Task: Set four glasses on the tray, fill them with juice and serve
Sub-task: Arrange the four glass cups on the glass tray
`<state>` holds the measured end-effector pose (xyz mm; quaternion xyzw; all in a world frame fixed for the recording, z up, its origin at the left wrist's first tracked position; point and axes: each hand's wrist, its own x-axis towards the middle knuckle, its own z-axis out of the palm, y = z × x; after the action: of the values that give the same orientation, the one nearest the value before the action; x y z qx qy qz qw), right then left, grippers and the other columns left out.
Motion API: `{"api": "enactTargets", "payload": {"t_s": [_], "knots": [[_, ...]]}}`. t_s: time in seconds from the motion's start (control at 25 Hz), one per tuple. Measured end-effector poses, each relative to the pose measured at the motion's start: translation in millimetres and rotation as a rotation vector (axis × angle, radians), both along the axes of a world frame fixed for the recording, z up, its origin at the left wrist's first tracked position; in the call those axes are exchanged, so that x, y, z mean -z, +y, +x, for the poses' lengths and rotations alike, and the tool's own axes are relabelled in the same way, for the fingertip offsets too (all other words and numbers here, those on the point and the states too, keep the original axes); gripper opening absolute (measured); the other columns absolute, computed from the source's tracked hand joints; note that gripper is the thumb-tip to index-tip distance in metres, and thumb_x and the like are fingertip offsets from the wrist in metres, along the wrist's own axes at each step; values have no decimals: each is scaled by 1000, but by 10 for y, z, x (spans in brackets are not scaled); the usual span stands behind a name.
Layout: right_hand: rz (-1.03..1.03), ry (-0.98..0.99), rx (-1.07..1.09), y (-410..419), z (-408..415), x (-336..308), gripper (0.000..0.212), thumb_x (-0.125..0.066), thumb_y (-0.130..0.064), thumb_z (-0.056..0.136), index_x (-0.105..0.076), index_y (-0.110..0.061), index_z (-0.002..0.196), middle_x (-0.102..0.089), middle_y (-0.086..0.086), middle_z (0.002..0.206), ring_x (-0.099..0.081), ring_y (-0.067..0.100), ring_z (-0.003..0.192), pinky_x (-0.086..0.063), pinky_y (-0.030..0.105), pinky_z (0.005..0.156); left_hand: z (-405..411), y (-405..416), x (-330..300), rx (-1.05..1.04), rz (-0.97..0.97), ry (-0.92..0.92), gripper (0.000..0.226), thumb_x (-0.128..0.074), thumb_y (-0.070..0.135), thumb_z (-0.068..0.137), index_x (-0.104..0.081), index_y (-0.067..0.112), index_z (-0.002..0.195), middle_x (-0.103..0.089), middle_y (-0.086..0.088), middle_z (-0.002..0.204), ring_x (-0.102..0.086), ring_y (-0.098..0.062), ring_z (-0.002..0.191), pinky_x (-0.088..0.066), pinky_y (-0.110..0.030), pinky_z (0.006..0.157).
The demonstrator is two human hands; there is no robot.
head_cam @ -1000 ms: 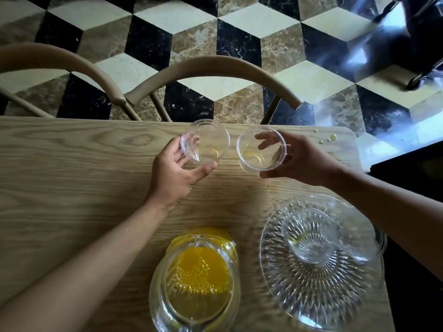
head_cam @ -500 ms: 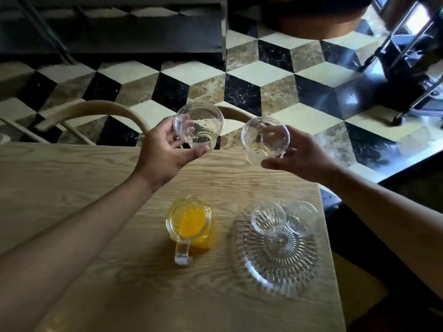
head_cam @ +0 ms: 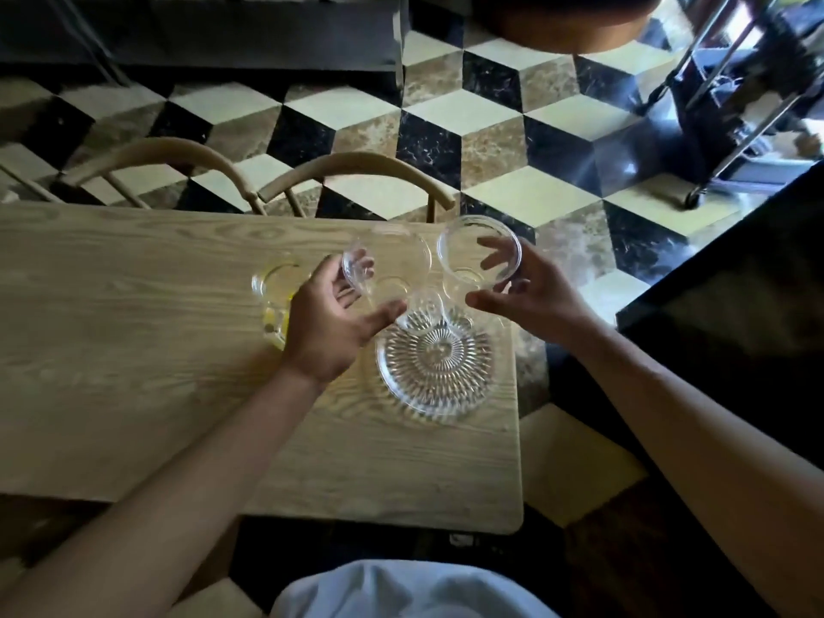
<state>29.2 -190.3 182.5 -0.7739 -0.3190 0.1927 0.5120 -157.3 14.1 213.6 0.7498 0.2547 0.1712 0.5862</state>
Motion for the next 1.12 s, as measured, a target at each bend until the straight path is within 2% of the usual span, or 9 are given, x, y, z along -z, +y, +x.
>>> {"api": "enactTargets", "payload": {"t_s": [0.08, 0.2, 0.32, 0.4, 0.6, 0.72, 0.8, 1.0, 1.12], "knots": [[-47, 1, 5, -148, -186, 209, 86, -87, -66, 59, -59, -33, 133, -68, 1, 112, -64, 14, 79, -48, 14, 65, -103, -176, 250, -22, -18, 44, 84, -91, 44, 59, -56, 24, 133, -68, -6, 135, -65, -14, 126, -51, -37, 112], [-97, 35, 59, -339, -430, 549, 76, -93, -31, 70, -60, -19, 137, -67, 2, 112, -69, 22, 85, -54, 17, 68, -220, -344, 612, -56, -68, 119, 85, -90, 46, 59, -55, 24, 133, -66, -5, 138, -63, -14, 127, -50, -38, 114], [-131, 54, 104, -505, -632, 899, 77, -92, -33, 71, -58, -22, 139, -66, -4, 115, -71, 23, 93, -62, 41, 82, -300, -424, 991, -84, -110, 179, 86, -92, 41, 61, -55, 18, 136, -65, -4, 139, -64, -6, 124, -52, -37, 112], [-166, 48, 130, -558, -728, 1181, 76, -92, -35, 69, -57, -29, 137, -66, -6, 115, -70, 18, 93, -61, 44, 81, -316, -442, 1275, -91, -125, 211, 80, -94, 33, 64, -56, 16, 133, -65, -4, 138, -64, -1, 122, -55, -38, 109], [-246, -28, 233, -505, -861, 1625, 79, -92, -32, 70, -58, -19, 139, -64, 0, 117, -64, 15, 101, -58, 40, 85, -277, -495, 1786, -90, -103, 249, 81, -96, 12, 69, -55, 10, 139, -63, 1, 136, -59, 17, 118, -56, -20, 100], [-228, 6, 244, -445, -877, 1798, 82, -92, -33, 71, -56, -16, 142, -64, -1, 124, -63, 15, 112, -57, 40, 91, -231, -515, 1968, -88, -100, 252, 87, -96, 14, 67, -54, 7, 143, -64, -1, 140, -61, 10, 121, -52, -18, 104], [-221, 28, 242, -424, -855, 1869, 83, -93, -30, 71, -55, -15, 143, -64, 0, 126, -62, 16, 117, -57, 41, 94, -206, -524, 2054, -76, -135, 254, 87, -95, 15, 66, -54, 7, 142, -64, -1, 139, -59, 17, 118, -48, -9, 100], [-221, 37, 248, -408, -808, 1893, 81, -93, -24, 71, -56, -15, 142, -65, 2, 122, -62, 15, 115, -52, 28, 94, -171, -543, 2121, -94, -202, 250, 83, -94, 5, 68, -52, 17, 138, -63, 13, 132, -62, 16, 116, -49, -10, 99], [-227, 36, 252, -416, -820, 1876, 80, -93, -21, 71, -56, -12, 142, -65, 2, 121, -62, 14, 114, -47, 17, 95, -140, -526, 2158, -105, -204, 247, 85, -93, 0, 69, -51, 16, 142, -63, 6, 136, -61, 6, 125, -50, -19, 107]]}}
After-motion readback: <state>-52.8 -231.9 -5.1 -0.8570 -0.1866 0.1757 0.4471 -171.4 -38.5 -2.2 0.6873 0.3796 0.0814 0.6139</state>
